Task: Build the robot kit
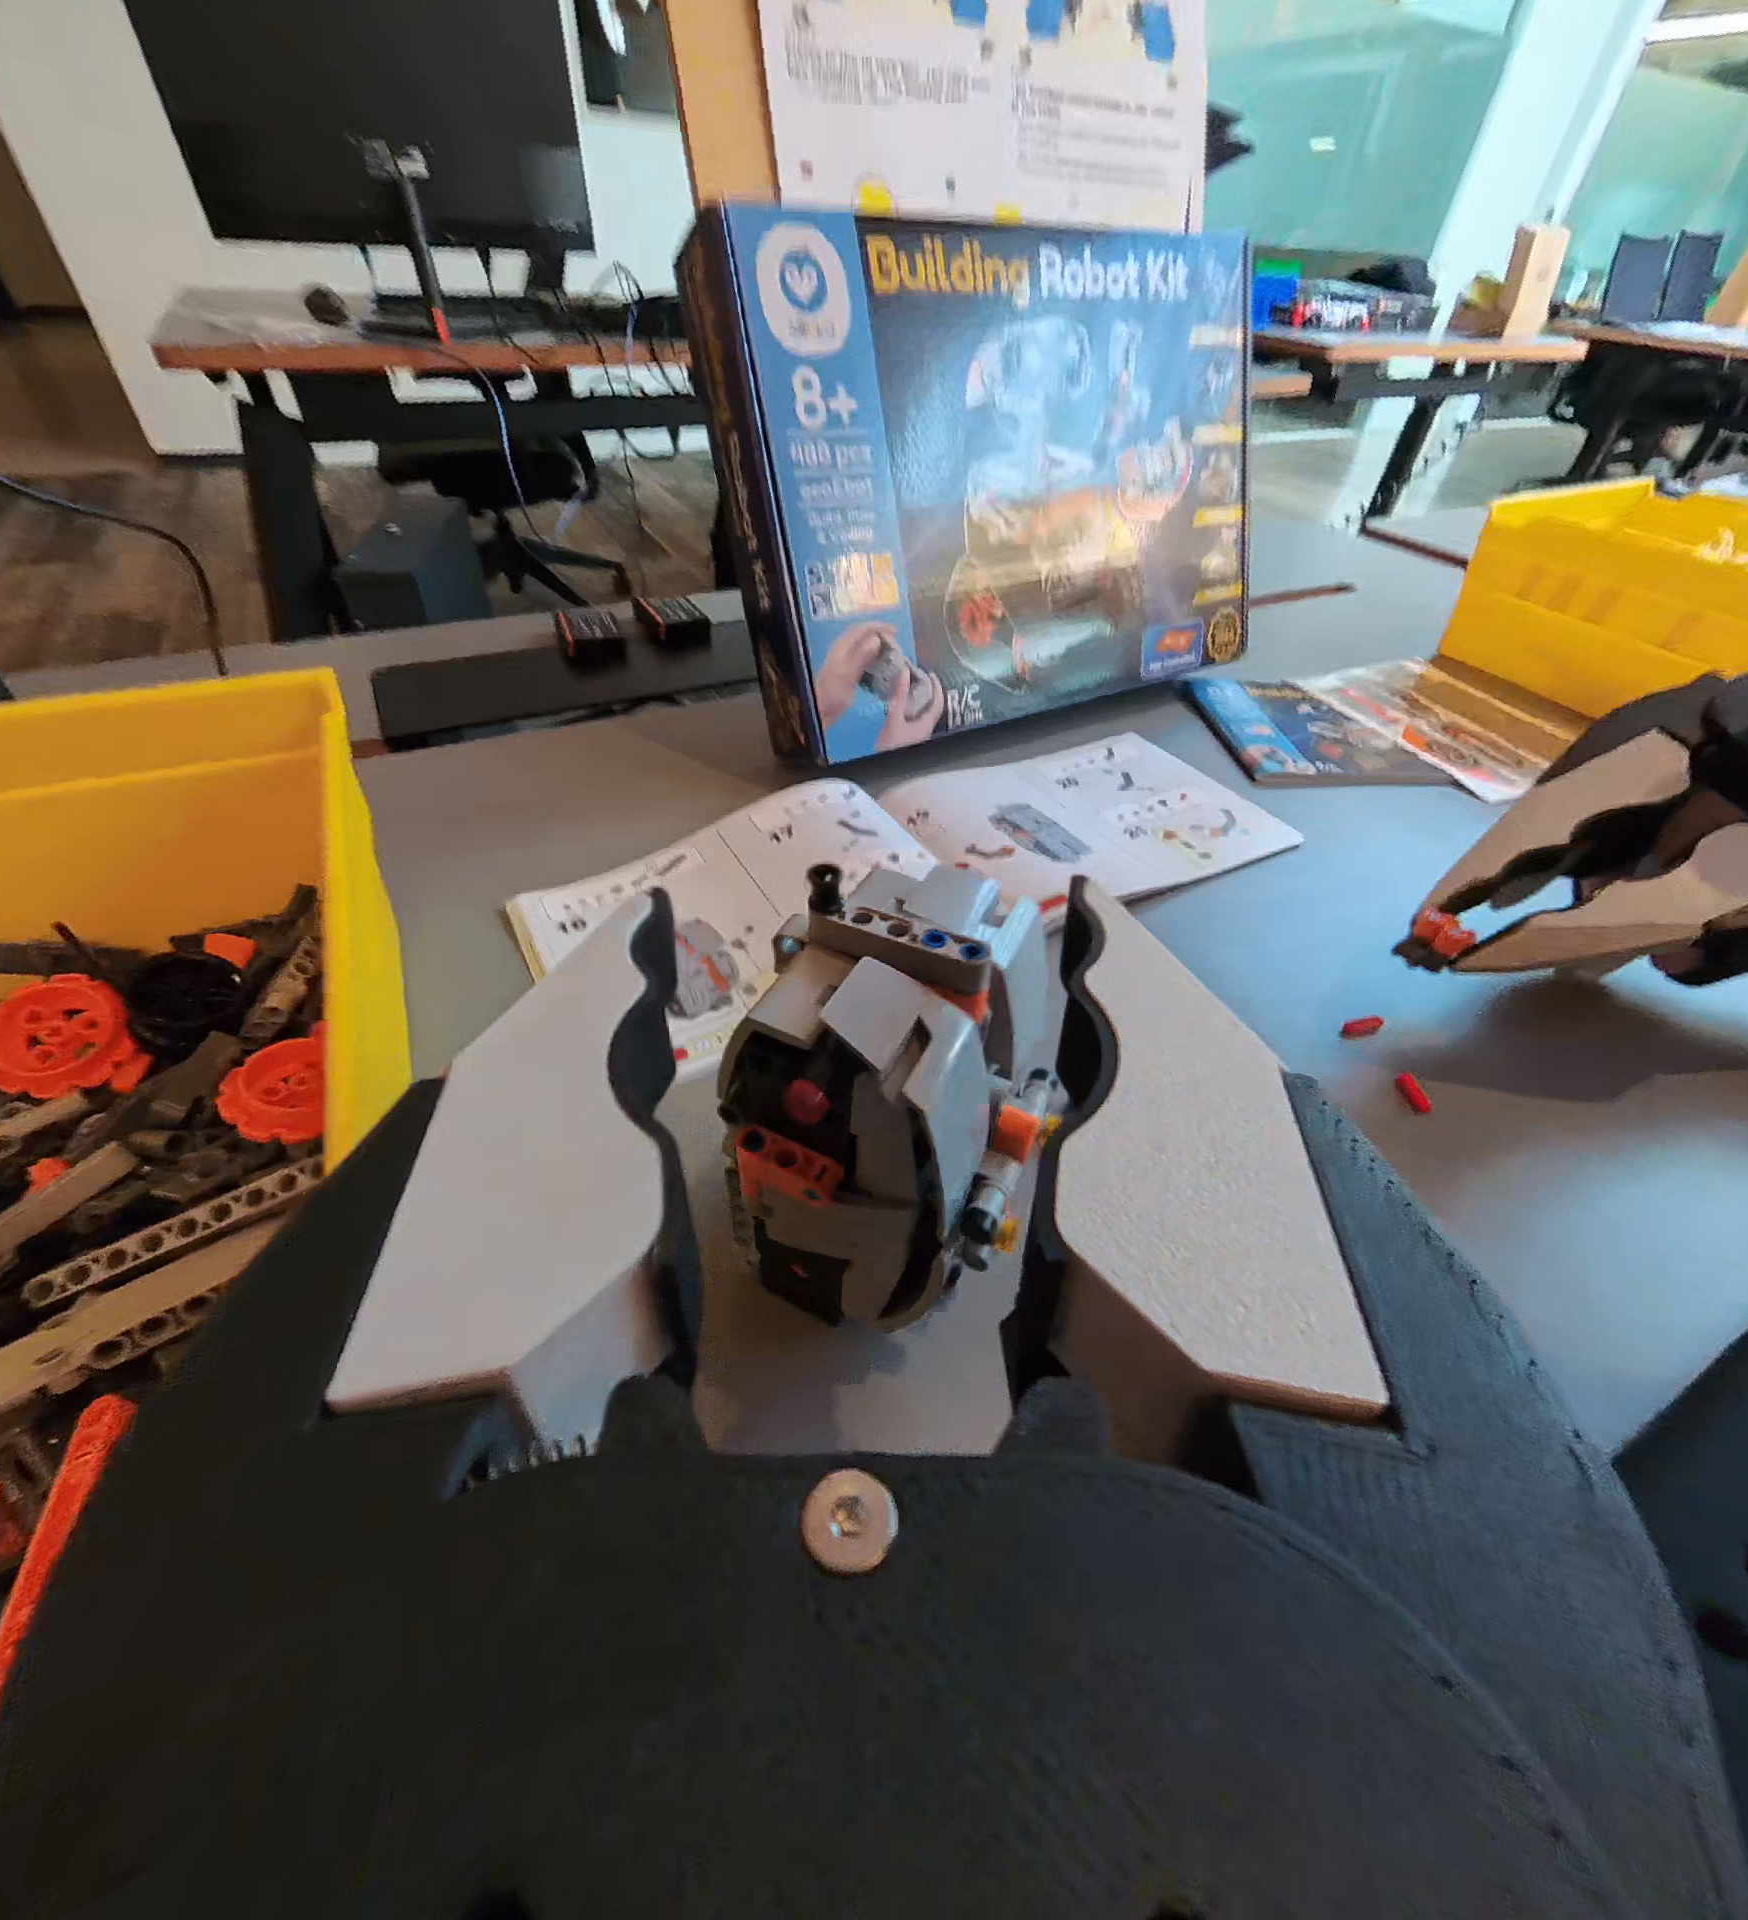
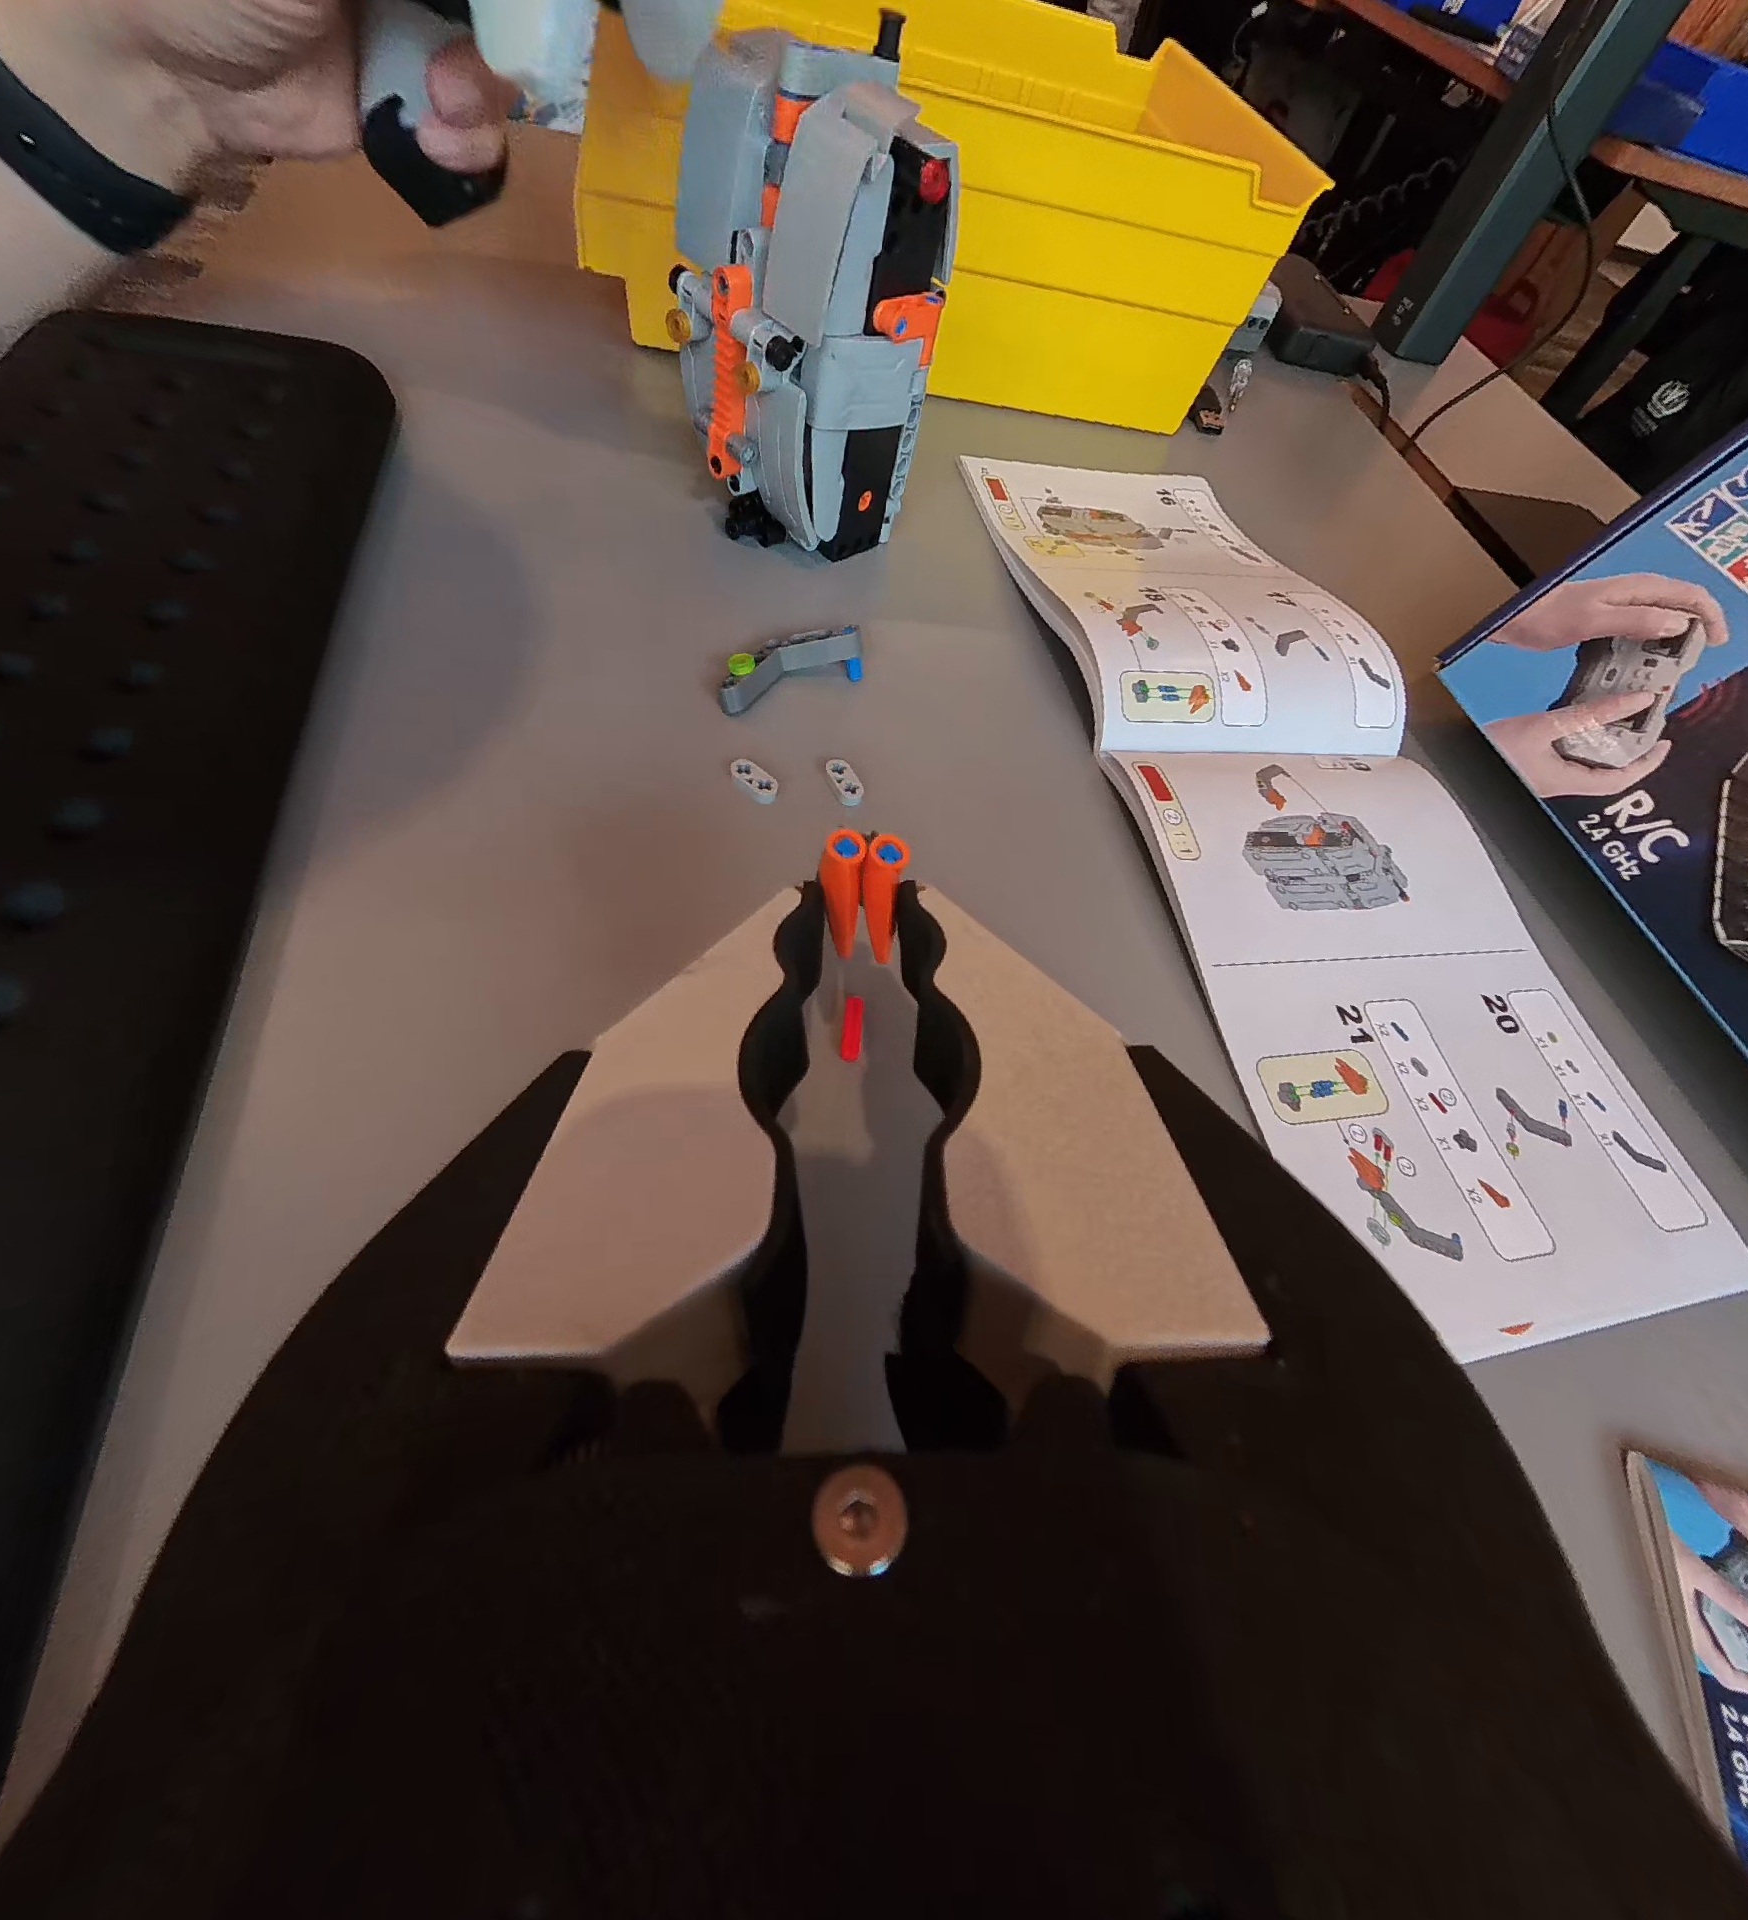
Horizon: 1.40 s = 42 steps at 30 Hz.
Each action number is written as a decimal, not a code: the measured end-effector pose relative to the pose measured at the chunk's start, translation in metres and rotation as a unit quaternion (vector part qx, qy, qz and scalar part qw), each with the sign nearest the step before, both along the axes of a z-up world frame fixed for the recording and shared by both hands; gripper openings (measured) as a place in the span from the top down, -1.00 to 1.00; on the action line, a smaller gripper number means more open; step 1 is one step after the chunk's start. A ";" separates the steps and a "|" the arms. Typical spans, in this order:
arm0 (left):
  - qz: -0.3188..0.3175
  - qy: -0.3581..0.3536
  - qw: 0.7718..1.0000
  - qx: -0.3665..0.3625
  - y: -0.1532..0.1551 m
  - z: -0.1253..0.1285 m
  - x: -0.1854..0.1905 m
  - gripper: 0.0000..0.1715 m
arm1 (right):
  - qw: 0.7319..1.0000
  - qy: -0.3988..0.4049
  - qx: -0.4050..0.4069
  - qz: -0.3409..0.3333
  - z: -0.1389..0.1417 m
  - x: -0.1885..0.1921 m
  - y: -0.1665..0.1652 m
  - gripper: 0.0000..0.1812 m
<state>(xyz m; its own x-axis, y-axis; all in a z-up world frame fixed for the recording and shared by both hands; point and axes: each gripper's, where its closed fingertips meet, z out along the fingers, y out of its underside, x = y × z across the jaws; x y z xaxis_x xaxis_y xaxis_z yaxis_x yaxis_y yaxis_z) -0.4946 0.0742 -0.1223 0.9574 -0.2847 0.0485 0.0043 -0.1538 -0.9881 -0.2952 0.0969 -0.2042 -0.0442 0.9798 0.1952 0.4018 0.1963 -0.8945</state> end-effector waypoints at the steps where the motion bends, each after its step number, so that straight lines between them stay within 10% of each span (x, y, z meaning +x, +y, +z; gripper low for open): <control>1: 0.003 -0.001 1.000 0.018 -0.007 0.010 0.002 0.14 | 1.000 -0.001 0.001 0.000 0.000 0.000 0.000 0.85; 6: -0.032 0.014 0.998 0.056 -0.046 0.039 0.040 0.44 | 1.000 -0.015 0.013 -0.006 -0.004 -0.003 -0.001 0.85; 10: -0.111 -0.036 0.982 -0.146 -0.047 -0.021 0.100 0.70 | 0.999 -0.033 0.027 0.001 -0.011 -0.008 -0.006 0.85; 18: 0.072 0.200 0.934 -0.288 0.009 -0.103 0.077 0.64 | 0.998 -0.032 0.054 0.005 -0.005 0.000 -0.010 0.86; 29: 0.078 0.204 0.908 -0.357 0.023 -0.130 0.076 0.61 | 0.991 -0.066 0.110 0.041 -0.013 -0.002 -0.025 0.86; 42: -0.024 0.060 0.961 -0.268 0.025 -0.114 0.116 0.94 | 0.992 -0.074 0.096 0.019 -0.013 -0.002 -0.019 0.86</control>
